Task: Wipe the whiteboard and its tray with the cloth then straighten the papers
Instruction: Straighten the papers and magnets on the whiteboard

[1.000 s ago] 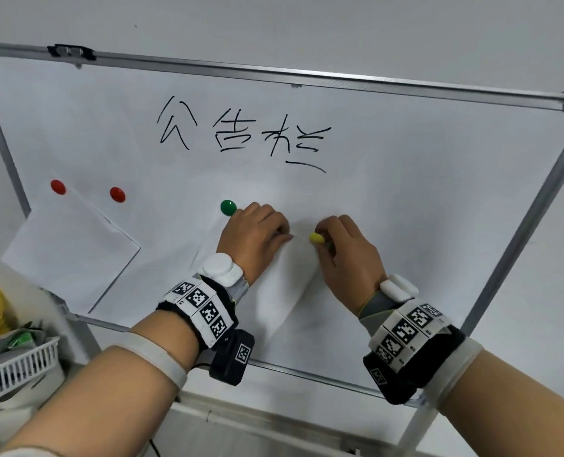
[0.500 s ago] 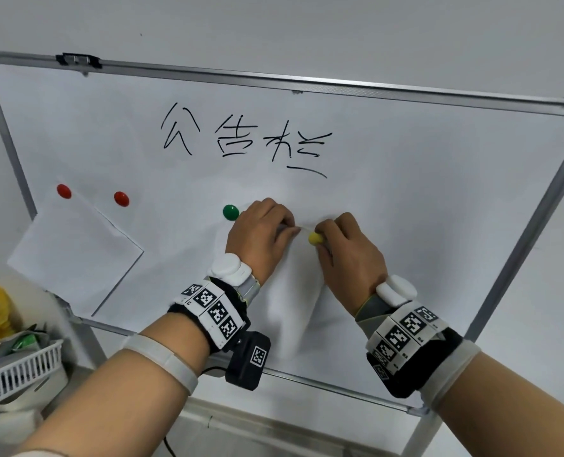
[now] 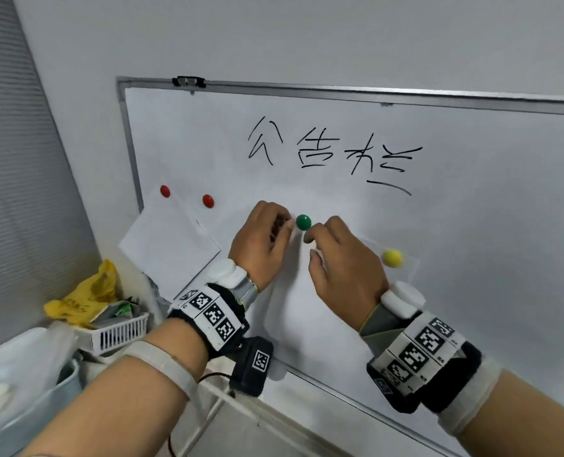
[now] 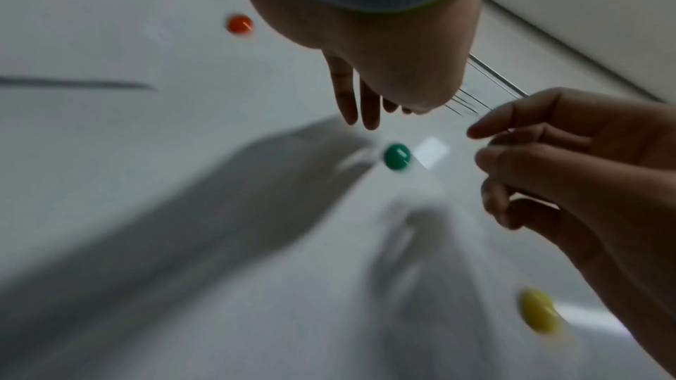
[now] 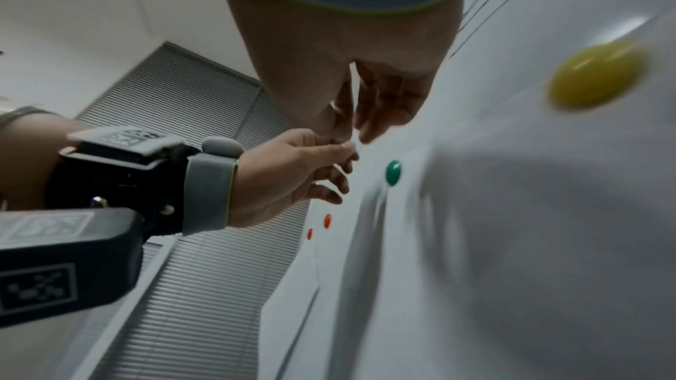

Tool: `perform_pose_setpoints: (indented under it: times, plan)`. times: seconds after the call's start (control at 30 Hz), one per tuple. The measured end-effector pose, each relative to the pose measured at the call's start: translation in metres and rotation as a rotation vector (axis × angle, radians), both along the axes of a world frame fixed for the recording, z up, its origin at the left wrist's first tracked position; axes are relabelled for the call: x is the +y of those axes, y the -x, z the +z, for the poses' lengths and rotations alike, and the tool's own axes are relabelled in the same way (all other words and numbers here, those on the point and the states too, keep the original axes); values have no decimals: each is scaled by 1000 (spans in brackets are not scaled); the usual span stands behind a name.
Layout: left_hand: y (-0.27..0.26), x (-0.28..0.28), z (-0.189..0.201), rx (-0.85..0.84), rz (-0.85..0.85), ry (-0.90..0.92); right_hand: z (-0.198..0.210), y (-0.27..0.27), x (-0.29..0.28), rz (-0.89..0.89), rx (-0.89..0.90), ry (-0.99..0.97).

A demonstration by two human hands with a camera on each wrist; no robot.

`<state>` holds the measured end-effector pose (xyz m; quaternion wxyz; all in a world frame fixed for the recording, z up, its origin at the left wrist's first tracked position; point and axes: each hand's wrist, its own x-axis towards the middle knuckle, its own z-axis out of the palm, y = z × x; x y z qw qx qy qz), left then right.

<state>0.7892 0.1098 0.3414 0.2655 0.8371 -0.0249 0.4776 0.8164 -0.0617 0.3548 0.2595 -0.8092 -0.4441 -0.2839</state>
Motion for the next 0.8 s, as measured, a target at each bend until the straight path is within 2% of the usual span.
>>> perform_pose_setpoints:
  times: [0.1,0.2,0.27,0.37,0.5,0.63,0.8]
  plan:
    - [16,68,-6,27,155,83,-7,2,50,67,47,99]
    - [28,136,-11,94,260,209,-15,2,117,70,250,182]
    - [28,173,-14,149,253,273,-22,3,159,59,434,185]
    - [21,193,-16,242,181,289,-35,-1,187,-3,623,130]
    - [13,224,-30,385,144,260,-47,3,223,-76,667,117]
    - [5,233,-40,377,112,357,-57,2,240,-131,769,58]
    - [-3,238,-45,357,48,350,-70,-5,255,-165,822,-9]
